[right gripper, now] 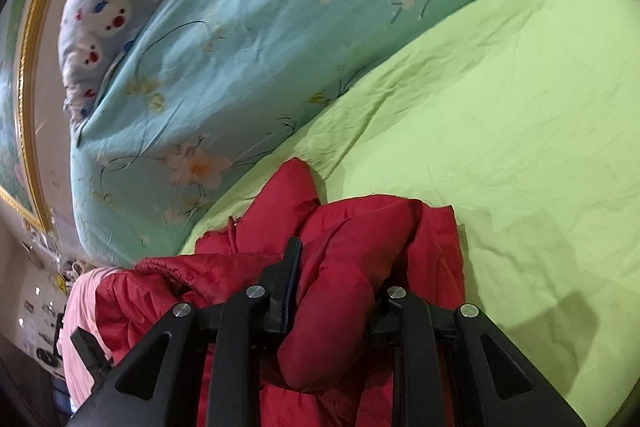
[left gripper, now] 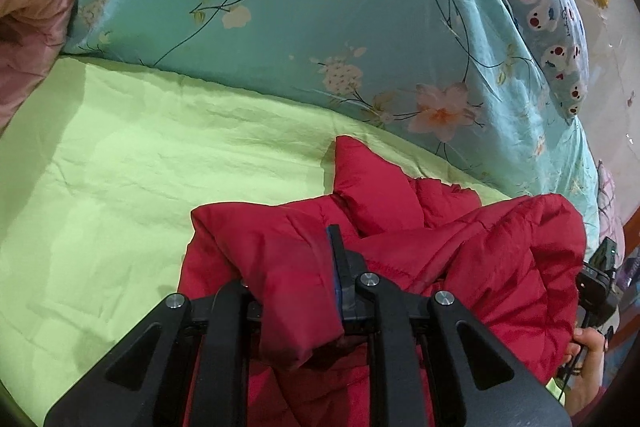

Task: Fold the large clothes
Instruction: 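Lift the held hem with both tools and fold it toward the collar, then open both tools and release the folded hem onto the jacket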

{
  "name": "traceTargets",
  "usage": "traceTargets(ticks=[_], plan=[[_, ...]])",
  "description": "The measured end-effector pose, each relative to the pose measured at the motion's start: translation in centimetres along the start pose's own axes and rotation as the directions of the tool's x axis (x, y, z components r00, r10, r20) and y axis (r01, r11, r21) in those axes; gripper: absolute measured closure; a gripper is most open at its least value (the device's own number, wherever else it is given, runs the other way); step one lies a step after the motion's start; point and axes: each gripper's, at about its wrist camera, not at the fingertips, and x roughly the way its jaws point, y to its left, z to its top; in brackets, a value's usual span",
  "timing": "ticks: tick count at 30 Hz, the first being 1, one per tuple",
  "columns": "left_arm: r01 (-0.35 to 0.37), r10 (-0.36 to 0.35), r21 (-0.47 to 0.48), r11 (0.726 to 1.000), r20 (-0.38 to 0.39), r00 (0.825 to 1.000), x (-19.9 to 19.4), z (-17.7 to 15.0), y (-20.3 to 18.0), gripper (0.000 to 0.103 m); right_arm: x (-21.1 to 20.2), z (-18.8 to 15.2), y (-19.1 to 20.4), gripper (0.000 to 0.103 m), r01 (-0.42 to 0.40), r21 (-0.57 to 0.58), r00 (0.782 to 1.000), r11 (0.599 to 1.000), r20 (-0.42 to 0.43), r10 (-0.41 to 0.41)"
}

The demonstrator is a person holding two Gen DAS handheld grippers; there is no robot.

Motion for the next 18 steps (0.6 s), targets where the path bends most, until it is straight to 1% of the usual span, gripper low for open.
traceTargets(ticks=[4, 7, 10, 12, 14, 16, 18], plan=[[0.016, -0.016, 0.008, 1.0, -0.021, 1.0, 0.6, 0.4, 0.6, 0.085, 1.4, 0.3, 0.2, 0.081, 0.025, -0.015, 1.0, 1.0, 0.01, -0.025], [0.058, -0.057, 0.03, 0.998, -0.038, 0.998, 0.5, 1.0, 1.0, 0.084, 2.2, 0.5, 0.2, 0.081, 0.046, 0.002, 0.999, 0.999, 0.029, -0.046], [0.103, -0.101, 0.033, 0.994, -0.054, 0.993, -0.1, 1.4, 1.6, 0.081, 3.1, 0.8, -0.1, 0.081, 0.042, 0.041, 0.998, 0.998, 0.034, -0.044], [0.131, -0.128, 0.039, 0.991, -0.059, 0.99, -0.9, 1.4, 2.0, 0.079, 3.6, 1.1, -0.2, 0.081, 0.036, 0.045, 0.999, 0.998, 0.032, -0.037], [0.138, -0.134, 0.067, 0.988, -0.059, 0.989, -1.8, 1.2, 2.0, 0.076, 4.0, 1.2, -0.1, 0.081, 0.035, 0.039, 0.999, 0.999, 0.032, -0.037], [0.137, -0.134, 0.09, 0.986, -0.048, 0.99, -2.8, 0.9, 1.9, 0.071, 4.4, 1.3, 0.0, 0.081, 0.033, 0.043, 0.999, 0.999, 0.027, -0.034], [0.103, -0.102, 0.097, 0.99, -0.014, 0.995, -4.0, 0.6, 2.1, 0.063, 4.5, 1.4, -0.2, 0.081, 0.038, 0.061, 0.999, 0.997, 0.034, -0.04]])
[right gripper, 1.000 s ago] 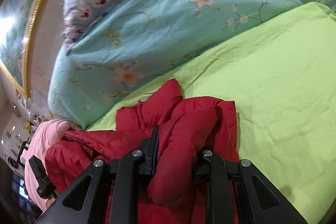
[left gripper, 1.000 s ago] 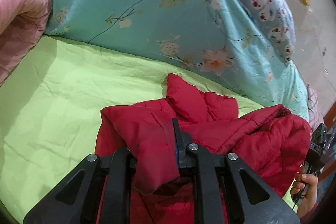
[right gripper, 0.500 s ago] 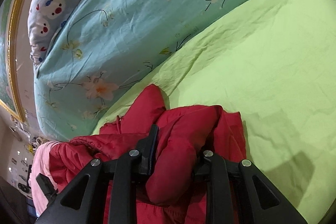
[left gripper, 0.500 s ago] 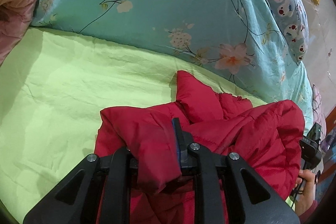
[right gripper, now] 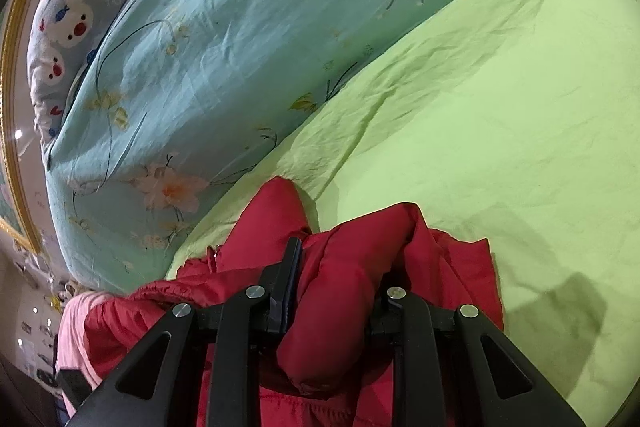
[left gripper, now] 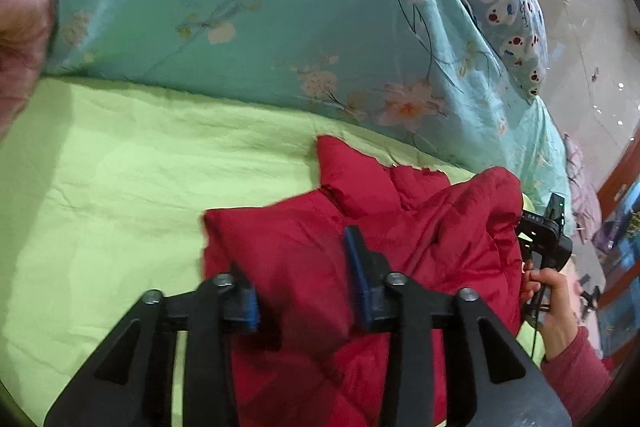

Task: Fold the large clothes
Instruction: 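Open both tools and release the folded hem onto the jacket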

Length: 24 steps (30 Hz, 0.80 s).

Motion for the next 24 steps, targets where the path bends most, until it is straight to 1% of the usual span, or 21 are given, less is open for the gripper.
traceTargets(ticks=[1, 4, 7, 9, 10, 13, 15, 17, 19, 21, 22, 24], plan=[[-0.018, 0.018, -0.006, 1.0, 0.016, 1.0, -0.6, -0.1, 0.2, 0.061, 0.0, 0.1, -0.1, 0.081, 0.004, 0.006, 1.0, 1.0, 0.002, -0.004], [0.003, -0.001, -0.042, 0.999, 0.041, 0.999, -1.7, -0.3, 0.2, 0.061, -0.2, 0.2, -0.4, 0.081, 0.026, 0.016, 0.999, 1.0, 0.026, -0.026], [0.027, -0.026, -0.014, 1.0, 0.052, 0.998, -2.3, -0.9, -1.2, 0.061, -0.8, 0.4, -0.7, 0.081, 0.046, 0.037, 0.997, 0.998, 0.054, -0.048], [0.063, -0.064, 0.012, 0.998, 0.047, 0.997, -2.2, -1.6, -2.9, 0.061, -1.0, 0.6, -0.8, 0.08, 0.059, 0.046, 0.996, 0.997, 0.062, -0.062], [0.085, -0.086, 0.026, 0.996, 0.035, 0.996, -1.9, -2.0, -3.9, 0.061, -1.1, 0.8, -0.9, 0.077, 0.061, 0.051, 0.996, 0.997, 0.058, -0.064], [0.129, -0.129, 0.072, 0.989, -0.003, 0.992, -1.0, -3.2, -6.8, 0.061, -1.1, 1.2, -0.9, 0.071, 0.043, 0.079, 0.999, 0.996, 0.009, -0.044], [0.162, -0.16, 0.094, 0.982, -0.021, 0.987, -0.3, -3.9, -8.4, 0.061, -2.0, 1.6, -0.7, 0.066, 0.025, 0.096, 1.0, 0.995, -0.007, -0.025], [0.191, -0.187, 0.116, 0.975, -0.044, 0.981, 0.5, -4.7, -10.2, 0.061, -3.1, 2.0, 0.0, 0.062, 0.022, 0.077, 1.0, 0.997, -0.018, -0.02], [0.199, -0.19, 0.162, 0.966, -0.068, 0.979, 1.3, -5.7, -12.3, 0.061, -4.7, 2.3, 0.8, 0.058, 0.023, 0.043, 1.0, 0.999, -0.012, -0.023], [0.219, -0.207, 0.199, 0.955, -0.076, 0.975, 1.5, -6.7, -13.8, 0.061, -6.4, 2.2, 1.4, 0.055, 0.03, -0.001, 0.999, 1.0, 0.014, -0.03], [0.229, -0.217, 0.21, 0.951, -0.082, 0.973, 1.5, -7.1, -14.4, 0.061, -7.0, 2.0, 1.6, 0.049, 0.035, -0.016, 0.999, 0.999, 0.025, -0.034], [0.226, -0.213, 0.216, 0.95, -0.08, 0.974, 1.7, -7.4, -14.9, 0.061, -8.7, 1.3, 2.0, 0.046, 0.048, -0.068, 0.997, 0.997, 0.057, -0.044]])
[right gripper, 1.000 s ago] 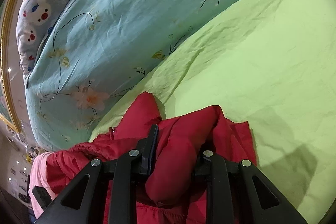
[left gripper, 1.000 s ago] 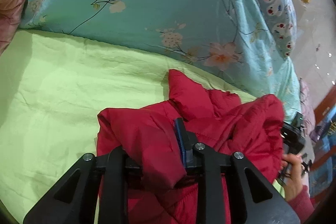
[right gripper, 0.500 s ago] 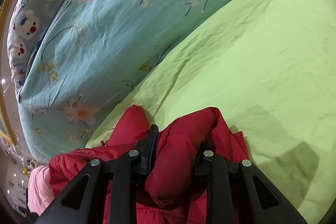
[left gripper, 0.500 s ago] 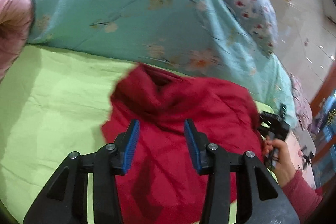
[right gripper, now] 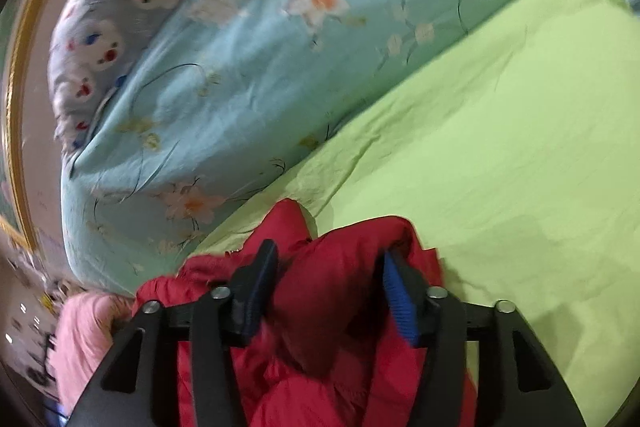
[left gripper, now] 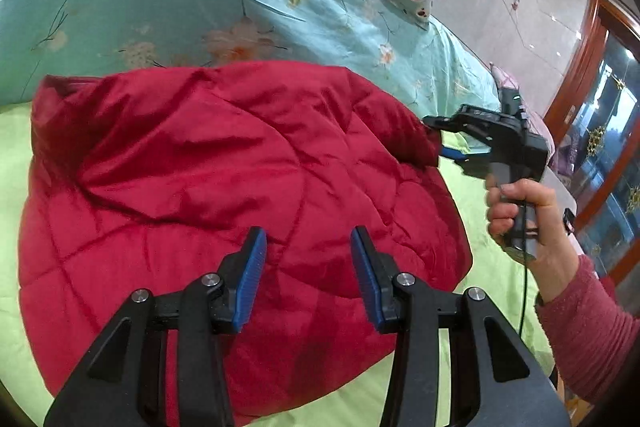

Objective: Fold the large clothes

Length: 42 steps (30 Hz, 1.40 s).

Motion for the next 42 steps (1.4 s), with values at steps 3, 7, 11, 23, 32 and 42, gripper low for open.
traceTargets(ticks=[3, 7, 11, 23, 32, 42], plan=[[0.006, -0.006, -0.025, 1.0, -0.001, 1.0, 0.1, -0.1, 0.4, 0.061, -2.2, -1.0, 0.1, 0.046, 0.001, -0.059, 0.999, 0.998, 0.041, 0.002], [0.002, -0.002, -0.02, 1.0, 0.006, 1.0, -0.1, -0.3, 0.1, 0.061, -3.5, -3.6, 1.6, 0.046, -0.06, -0.185, 0.998, 0.981, 0.02, 0.065], [-0.032, 0.032, 0.019, 0.999, -0.009, 0.999, 0.6, -0.7, -0.3, 0.061, -2.5, -7.7, 4.9, 0.046, -0.087, -0.411, 0.996, 0.908, -0.067, 0.065], [-0.215, 0.214, 0.008, 0.977, -0.12, 0.969, 6.8, 0.4, 2.6, 0.062, 5.6, -12.3, 10.8, 0.048, -0.009, -0.726, 0.982, 0.688, -0.136, -0.13], [-0.29, 0.273, -0.103, 0.951, -0.157, 0.949, 9.1, 2.3, 8.1, 0.099, 10.3, -6.8, 8.1, 0.05, 0.114, -0.613, 0.971, 0.782, -0.099, -0.219], [-0.32, 0.299, -0.254, 0.913, -0.121, 0.947, 8.7, 3.0, 14.7, 0.101, 11.8, -2.9, 4.3, 0.05, 0.141, -0.437, 0.977, 0.888, -0.083, -0.196]])
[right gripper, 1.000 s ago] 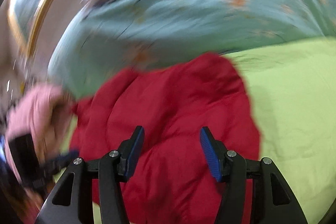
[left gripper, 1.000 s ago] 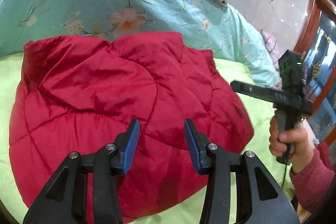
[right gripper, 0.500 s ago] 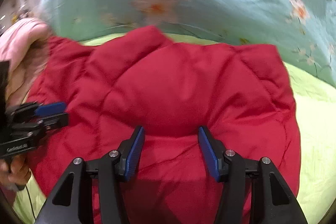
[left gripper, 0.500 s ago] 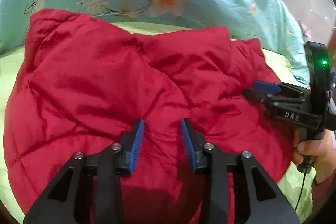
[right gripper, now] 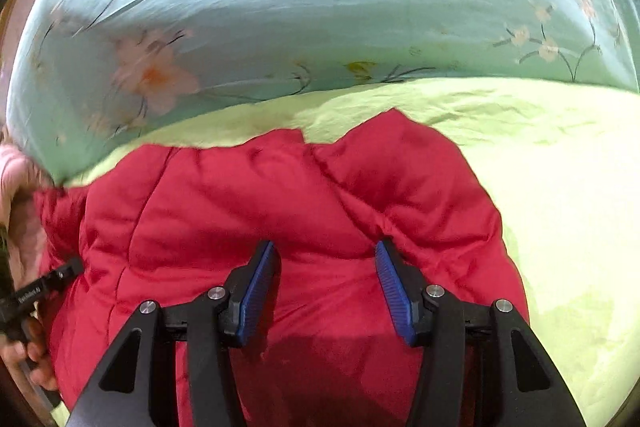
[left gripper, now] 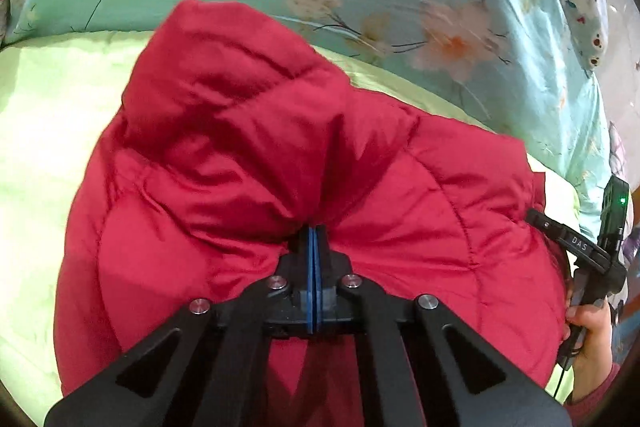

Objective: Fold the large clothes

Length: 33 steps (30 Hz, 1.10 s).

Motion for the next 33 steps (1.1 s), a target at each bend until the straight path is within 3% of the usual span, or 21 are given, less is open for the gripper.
traceTargets(ticks=[10, 16, 18, 21, 23, 24, 29, 31, 33], plan=[[0.032, -0.032, -0.065, 0.997, -0.004, 0.999, 0.5, 0.1, 1.8, 0.101, 1.2, 0.8, -2.5, 0.051, -0.049, 0.1, 0.999, 0.994, 0.002, 0.049], [-0.017, 0.023, -0.127, 0.992, 0.043, 0.999, -0.8, 1.4, 4.2, 0.102, 0.3, 0.7, -4.7, 0.069, -0.067, 0.203, 0.998, 0.977, 0.027, 0.063], [-0.052, 0.062, -0.151, 0.987, 0.062, 0.996, -1.5, 1.5, 4.8, 0.102, -0.4, 0.5, -5.2, 0.071, -0.054, 0.232, 0.998, 0.971, 0.037, 0.046], [-0.052, 0.071, -0.192, 0.98, 0.093, 0.993, -3.2, 1.2, 5.8, 0.102, -2.4, 0.2, -4.9, 0.066, -0.011, 0.217, 0.998, 0.976, 0.067, -0.004], [-0.039, 0.06, -0.203, 0.978, 0.094, 0.994, -4.2, 0.7, 6.2, 0.101, -4.2, -0.1, -4.9, 0.046, 0.051, 0.2, 0.995, 0.979, 0.077, -0.067], [-0.038, 0.057, -0.198, 0.979, 0.094, 0.994, -4.8, 0.3, 6.2, 0.1, -4.7, -0.4, -5.0, 0.046, 0.038, 0.197, 0.995, 0.98, 0.083, -0.055], [-0.018, 0.034, -0.127, 0.992, 0.12, 0.992, -8.5, -2.7, 4.8, 0.078, -8.1, -2.4, -5.7, 0.047, 0.002, 0.161, 0.996, 0.987, 0.086, -0.016], [-0.003, 0.019, -0.109, 0.994, 0.137, 0.99, -10.2, -4.1, 4.4, 0.061, -9.2, -3.5, -6.1, 0.046, -0.015, 0.154, 0.997, 0.988, 0.08, 0.003], [-0.001, 0.015, -0.099, 0.995, 0.148, 0.989, -11.5, -5.1, 4.1, 0.051, -10.6, -4.7, -6.6, 0.042, -0.036, 0.154, 0.997, 0.987, 0.072, 0.025]])
